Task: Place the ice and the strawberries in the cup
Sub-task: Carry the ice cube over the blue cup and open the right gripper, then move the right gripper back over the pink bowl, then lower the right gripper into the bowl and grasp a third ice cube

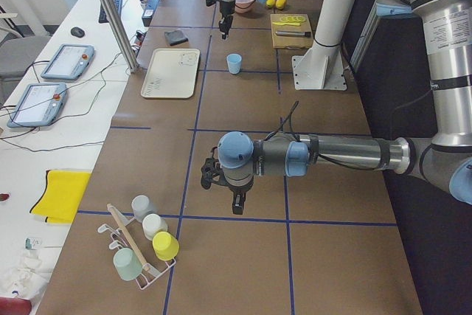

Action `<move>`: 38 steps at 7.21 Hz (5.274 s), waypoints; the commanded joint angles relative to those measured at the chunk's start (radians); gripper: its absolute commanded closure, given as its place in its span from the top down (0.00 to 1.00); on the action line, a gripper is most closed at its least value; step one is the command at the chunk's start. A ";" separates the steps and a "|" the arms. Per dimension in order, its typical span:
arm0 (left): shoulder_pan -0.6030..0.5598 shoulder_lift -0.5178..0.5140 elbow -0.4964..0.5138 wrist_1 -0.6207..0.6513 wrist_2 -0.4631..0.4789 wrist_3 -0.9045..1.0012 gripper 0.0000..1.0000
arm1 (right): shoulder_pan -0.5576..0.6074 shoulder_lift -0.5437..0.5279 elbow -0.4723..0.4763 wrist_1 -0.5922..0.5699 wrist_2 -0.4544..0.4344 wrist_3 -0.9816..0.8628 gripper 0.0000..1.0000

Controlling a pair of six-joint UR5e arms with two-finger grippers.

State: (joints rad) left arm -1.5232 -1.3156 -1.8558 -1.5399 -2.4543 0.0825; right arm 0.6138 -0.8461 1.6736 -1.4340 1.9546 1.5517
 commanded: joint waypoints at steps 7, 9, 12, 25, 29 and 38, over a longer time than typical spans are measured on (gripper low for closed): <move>0.000 0.001 -0.003 -0.006 0.000 -0.003 1.00 | -0.089 0.009 -0.064 0.058 -0.039 0.016 0.62; 0.000 0.001 -0.005 -0.006 0.000 -0.004 1.00 | -0.089 0.012 -0.055 0.058 -0.039 0.016 0.81; 0.000 0.001 -0.006 -0.006 0.000 -0.004 1.00 | -0.077 -0.014 -0.018 0.050 -0.037 0.013 0.86; 0.000 0.002 -0.013 -0.006 -0.002 -0.006 1.00 | 0.488 -0.877 0.283 0.027 0.191 -1.174 0.83; 0.002 0.010 -0.028 -0.006 -0.002 -0.006 1.00 | 0.486 -0.827 0.216 0.029 0.193 -1.176 0.84; 0.002 0.010 -0.036 -0.006 -0.002 -0.006 1.00 | 0.435 -0.831 0.155 0.081 0.196 -1.174 0.70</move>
State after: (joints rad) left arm -1.5217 -1.3053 -1.8905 -1.5463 -2.4559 0.0767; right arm 1.0509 -1.6766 1.8286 -1.3526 2.1507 0.3765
